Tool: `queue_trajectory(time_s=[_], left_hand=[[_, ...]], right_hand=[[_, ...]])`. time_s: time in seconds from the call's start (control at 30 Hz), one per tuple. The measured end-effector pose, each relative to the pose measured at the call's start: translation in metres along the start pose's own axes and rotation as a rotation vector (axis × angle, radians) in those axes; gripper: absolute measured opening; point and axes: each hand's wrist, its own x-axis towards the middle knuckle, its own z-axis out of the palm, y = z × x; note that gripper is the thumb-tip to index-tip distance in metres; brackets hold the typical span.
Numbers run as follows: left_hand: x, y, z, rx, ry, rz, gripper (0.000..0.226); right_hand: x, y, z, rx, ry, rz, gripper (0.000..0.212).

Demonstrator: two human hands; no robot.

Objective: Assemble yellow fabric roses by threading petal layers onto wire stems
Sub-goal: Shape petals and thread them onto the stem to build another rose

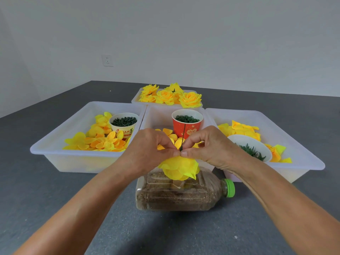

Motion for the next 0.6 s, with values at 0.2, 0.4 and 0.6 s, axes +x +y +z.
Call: queue_trajectory(time_s=[0.2, 0.4, 0.6], left_hand=[[-0.002, 0.002, 0.009, -0.075, 0.106, -0.02, 0.013], [0.001, -0.003, 0.011, -0.284, 0.043, -0.079, 0.016], [0.006, -0.003, 0.008, -0.31, -0.022, -0.128, 0.023]], right_hand=[[-0.006, 0.002, 0.0, 0.101, 0.023, 0.082, 0.008], [-0.008, 0.007, 0.0, 0.217, 0.059, 0.147, 0.007], [-0.006, 0.018, -0.02, 0.281, 0.089, 0.173, 0.008]])
